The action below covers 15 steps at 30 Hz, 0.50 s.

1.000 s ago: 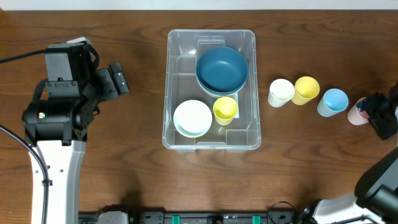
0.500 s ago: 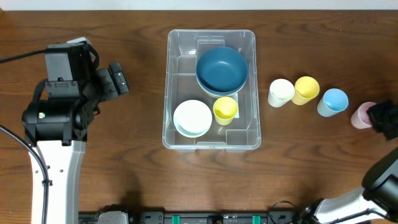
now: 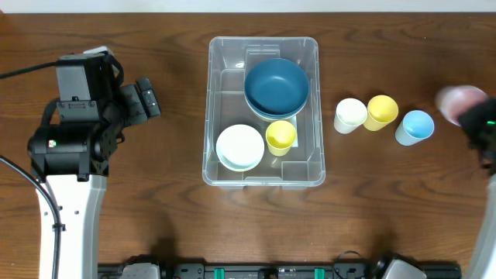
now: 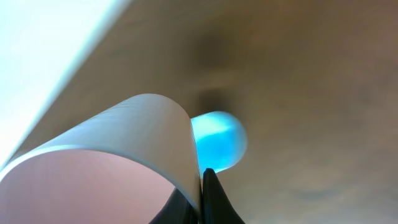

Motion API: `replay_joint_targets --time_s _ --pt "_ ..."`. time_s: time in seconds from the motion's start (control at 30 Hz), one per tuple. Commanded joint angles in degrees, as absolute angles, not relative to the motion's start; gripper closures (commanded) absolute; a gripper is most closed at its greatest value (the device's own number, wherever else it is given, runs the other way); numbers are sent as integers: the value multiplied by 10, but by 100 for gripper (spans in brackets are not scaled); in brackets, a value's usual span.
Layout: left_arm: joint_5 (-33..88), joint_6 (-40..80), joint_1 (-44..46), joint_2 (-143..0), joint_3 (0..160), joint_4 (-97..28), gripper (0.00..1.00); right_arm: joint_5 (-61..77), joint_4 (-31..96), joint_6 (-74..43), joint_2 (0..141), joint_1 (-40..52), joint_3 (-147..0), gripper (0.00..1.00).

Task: Pack container
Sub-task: 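Stack the pink cup into the yellow cup in the container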

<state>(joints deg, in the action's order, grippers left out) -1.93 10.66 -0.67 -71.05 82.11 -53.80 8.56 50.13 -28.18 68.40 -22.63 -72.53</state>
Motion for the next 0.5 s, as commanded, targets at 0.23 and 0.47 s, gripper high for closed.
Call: replay_joint_targets --time_s 0.23,0.47 --pt "-26 108 -10 -712 822 -540 2 57 550 -231 666 138 -726 99" --pt "-26 108 -10 -712 822 -540 2 51 555 -230 783 244 -726 99"
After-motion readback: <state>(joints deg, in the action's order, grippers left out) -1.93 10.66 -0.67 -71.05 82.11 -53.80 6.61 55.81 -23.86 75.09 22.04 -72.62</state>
